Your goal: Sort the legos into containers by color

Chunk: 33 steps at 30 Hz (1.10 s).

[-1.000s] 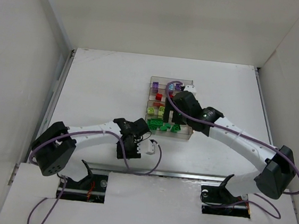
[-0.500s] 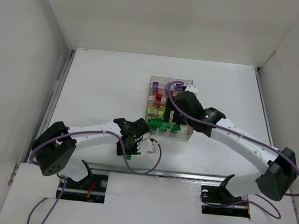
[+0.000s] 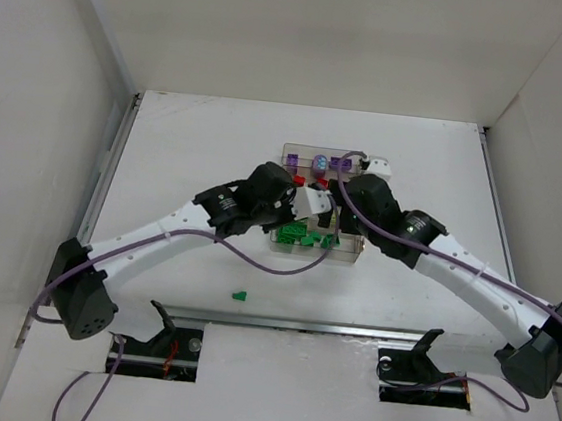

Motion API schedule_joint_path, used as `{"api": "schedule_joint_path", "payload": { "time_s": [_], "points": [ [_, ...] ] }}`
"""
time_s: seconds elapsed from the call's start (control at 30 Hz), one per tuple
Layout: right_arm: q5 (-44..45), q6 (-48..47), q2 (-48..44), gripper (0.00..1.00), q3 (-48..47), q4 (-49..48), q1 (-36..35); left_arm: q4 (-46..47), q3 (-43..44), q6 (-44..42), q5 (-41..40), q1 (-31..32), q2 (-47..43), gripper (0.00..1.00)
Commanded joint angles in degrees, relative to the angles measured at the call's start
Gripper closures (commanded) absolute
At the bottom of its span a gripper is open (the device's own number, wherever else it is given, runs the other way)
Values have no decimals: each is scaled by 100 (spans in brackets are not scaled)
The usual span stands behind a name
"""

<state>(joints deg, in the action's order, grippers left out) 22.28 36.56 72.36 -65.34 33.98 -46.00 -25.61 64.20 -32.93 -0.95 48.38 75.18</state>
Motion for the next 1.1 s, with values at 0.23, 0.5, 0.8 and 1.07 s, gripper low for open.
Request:
{"api": "schedule_joint_path", "payload": {
  "time_s": [0.23,0.5,0.8,1.07],
  "points": [
    [444,317,-652,6,188,373,29,618,382,-197,658,-118,1060,91],
    [742,484,-1074,4,294,487,29,618,435,-73,772,-180,999,23],
    [857,414,-1075,4,188,654,29,504,1110,1059,88,-434,622,15],
    [-82,-1243,-900,4,584,-371,-593,363,911,2790,-757,-2505,-650,15]
  ]
}}
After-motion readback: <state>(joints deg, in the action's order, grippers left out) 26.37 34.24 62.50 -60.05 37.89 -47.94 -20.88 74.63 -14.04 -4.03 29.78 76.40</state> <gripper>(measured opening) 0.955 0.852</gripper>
